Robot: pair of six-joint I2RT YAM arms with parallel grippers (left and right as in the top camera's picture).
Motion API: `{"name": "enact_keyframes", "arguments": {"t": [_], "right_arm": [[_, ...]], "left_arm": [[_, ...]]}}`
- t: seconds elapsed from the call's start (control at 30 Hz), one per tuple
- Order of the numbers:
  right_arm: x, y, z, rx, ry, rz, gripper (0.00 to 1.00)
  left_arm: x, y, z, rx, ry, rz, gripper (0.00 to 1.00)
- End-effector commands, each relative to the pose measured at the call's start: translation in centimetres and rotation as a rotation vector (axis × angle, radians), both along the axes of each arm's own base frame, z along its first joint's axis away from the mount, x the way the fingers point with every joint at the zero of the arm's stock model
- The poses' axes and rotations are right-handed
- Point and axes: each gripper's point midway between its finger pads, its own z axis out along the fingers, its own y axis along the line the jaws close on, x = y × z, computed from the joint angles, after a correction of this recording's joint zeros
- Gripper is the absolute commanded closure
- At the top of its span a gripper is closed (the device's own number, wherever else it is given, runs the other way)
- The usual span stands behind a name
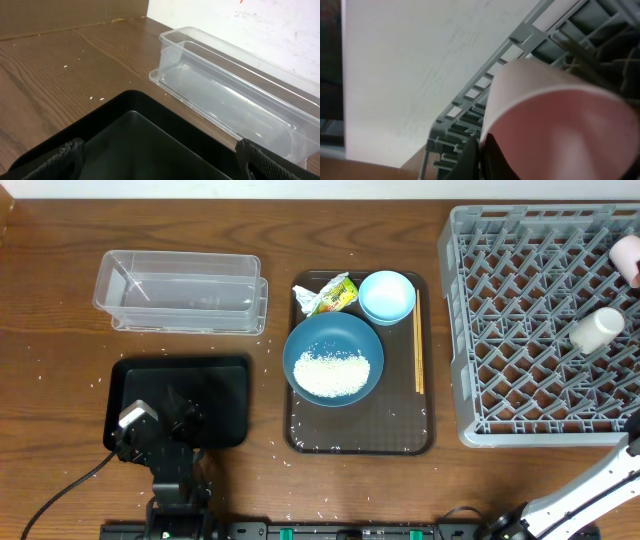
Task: Sort waste into correct bins and load items into the dishwasher rack
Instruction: 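Carry the pink cup to the rack and place it beside the paper cup, then reach the right gripper to the light-blue bowl and grasp its rim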
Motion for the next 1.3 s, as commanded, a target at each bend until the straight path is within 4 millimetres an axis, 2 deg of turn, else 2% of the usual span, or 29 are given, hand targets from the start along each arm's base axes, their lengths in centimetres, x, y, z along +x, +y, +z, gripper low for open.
{"name": "enact_keyframes", "arguments": {"t": [0.0, 0.27, 0.37, 0.6, 0.67, 0.73, 0.77, 0.87, 1.0, 1.1, 1.2, 1.27], "right_arm": [[-0.3, 0.1, -1.7, 0.093, 0.054, -0.010, 0.99], [-2.1, -1.7, -1.3, 0.132, 0.095, -0.067, 0.94], [-2.9, -2.4, -0.5, 0.129, 0.111, -0.098, 0.93], [-6.8, -4.9, 1.4, 0.018, 0.303, -0.326, 0.91], [-7.9, -5.4, 2.7, -0.018, 0.337, -0.384, 0.84], [-8.6, -5.6, 4.2, -0.046, 0.346, -0.423, 0.68], [-8.8, -5.5, 5.2, -0.062, 0.336, -0.432, 0.59], [-9.0, -5.0, 8.0, -0.102, 0.294, -0.438, 0.47], [-8.8, -3.8, 10.6, -0.144, 0.256, -0.436, 0.47], [-8.1, -2.3, 11.9, -0.170, 0.235, -0.413, 0.52], [-6.8, 0.0, 12.8, -0.184, 0.219, -0.366, 0.53], [-5.5, 2.4, 13.2, -0.208, 0.207, -0.309, 0.53]], "left_arm": [[-0.4, 0.3, -1.5, 0.007, 0.050, 0.018, 0.02], [-0.5, 0.3, -1.5, 0.007, 0.050, 0.018, 0.02], [-0.4, 0.3, -1.5, 0.007, 0.050, 0.018, 0.02], [-0.4, 0.3, -1.5, 0.007, 0.050, 0.018, 0.02], [-0.4, 0.3, -1.5, 0.007, 0.050, 0.018, 0.02], [-0.4, 0.3, -1.5, 0.007, 0.050, 0.018, 0.02], [-0.4, 0.3, -1.5, 0.007, 0.050, 0.018, 0.02], [-0.4, 0.3, -1.5, 0.007, 0.050, 0.018, 0.02], [-0.4, 0.3, -1.5, 0.007, 0.050, 0.018, 0.02], [-0.4, 0.3, -1.5, 0.007, 0.050, 0.018, 0.02], [-0.4, 0.3, -1.5, 0.007, 0.050, 0.018, 0.02], [-0.4, 0.3, -1.5, 0.007, 0.050, 0.018, 0.02]]}}
